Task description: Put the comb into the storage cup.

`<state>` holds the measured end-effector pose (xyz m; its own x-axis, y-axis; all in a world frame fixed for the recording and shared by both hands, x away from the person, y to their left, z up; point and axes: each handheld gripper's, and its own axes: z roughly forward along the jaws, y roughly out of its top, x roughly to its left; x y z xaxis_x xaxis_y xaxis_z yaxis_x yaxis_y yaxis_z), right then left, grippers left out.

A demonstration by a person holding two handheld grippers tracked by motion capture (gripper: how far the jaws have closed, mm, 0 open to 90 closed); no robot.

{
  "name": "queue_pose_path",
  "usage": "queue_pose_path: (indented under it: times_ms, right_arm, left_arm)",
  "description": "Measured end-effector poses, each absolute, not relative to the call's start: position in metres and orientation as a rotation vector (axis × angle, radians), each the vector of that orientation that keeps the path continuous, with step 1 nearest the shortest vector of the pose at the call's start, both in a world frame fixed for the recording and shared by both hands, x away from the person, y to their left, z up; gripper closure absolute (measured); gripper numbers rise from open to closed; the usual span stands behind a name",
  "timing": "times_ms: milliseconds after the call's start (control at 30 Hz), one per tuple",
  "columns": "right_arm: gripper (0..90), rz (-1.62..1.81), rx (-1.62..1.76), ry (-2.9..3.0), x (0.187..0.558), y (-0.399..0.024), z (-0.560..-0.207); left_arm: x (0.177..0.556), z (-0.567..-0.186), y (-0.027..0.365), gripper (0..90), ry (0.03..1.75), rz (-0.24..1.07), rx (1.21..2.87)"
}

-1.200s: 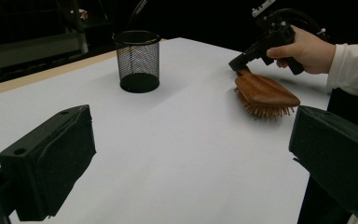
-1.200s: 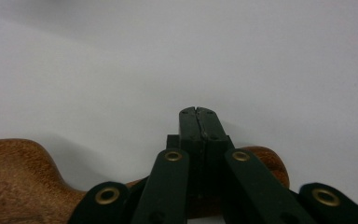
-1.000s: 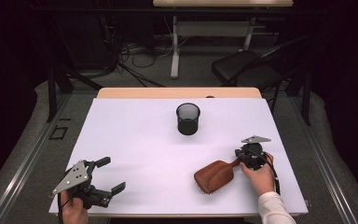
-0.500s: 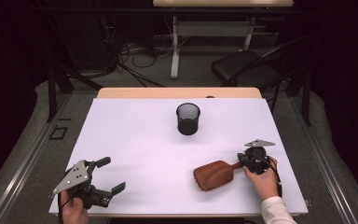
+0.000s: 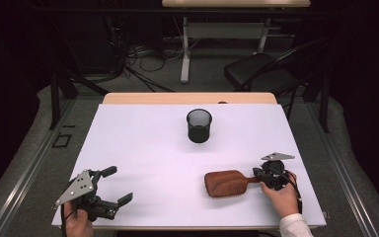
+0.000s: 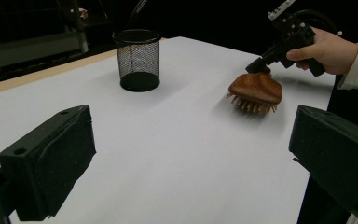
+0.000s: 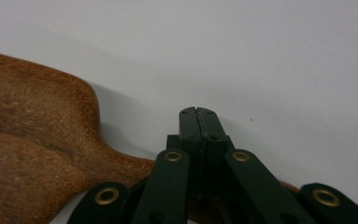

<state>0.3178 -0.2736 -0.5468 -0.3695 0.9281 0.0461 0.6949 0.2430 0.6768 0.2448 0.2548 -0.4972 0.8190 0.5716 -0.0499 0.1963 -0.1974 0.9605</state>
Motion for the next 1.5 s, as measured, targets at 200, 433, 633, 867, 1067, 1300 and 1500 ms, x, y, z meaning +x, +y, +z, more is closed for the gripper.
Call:
queue_pose_path:
  times_ms: [200,433,633,867,1067,1300,1500]
  right_arm:
    - [90.0,0.886,1.493,2.163,0.308,-0.276,-0.546]
    - [90.0,0.887,1.482,2.181,0.295,-0.276,-0.545]
    - [90.0,0.9,1.468,2.2,0.282,-0.276,-0.545]
    - [89.9,0.896,1.46,2.221,0.268,-0.273,-0.547]
    - [89.7,0.901,1.442,2.234,0.26,-0.27,-0.548]
    - [89.7,0.918,1.427,2.239,0.255,-0.266,-0.546]
    - [89.5,0.921,1.422,2.245,0.254,-0.265,-0.547]
  left_arm:
    - [0.244,-0.497,0.255,0.2,0.596,0.381,1.768]
    - [0.244,-0.497,0.254,0.2,0.601,0.387,1.771]
    - [0.244,-0.497,0.254,0.2,0.594,0.38,1.772]
    - [0.244,-0.497,0.254,0.3,0.588,0.382,1.773]
    - [0.244,-0.497,0.254,0.2,0.588,0.383,1.773]
    - [0.244,-0.497,0.254,0.2,0.586,0.38,1.775]
    - [0.244,-0.497,0.254,0.2,0.583,0.376,1.778]
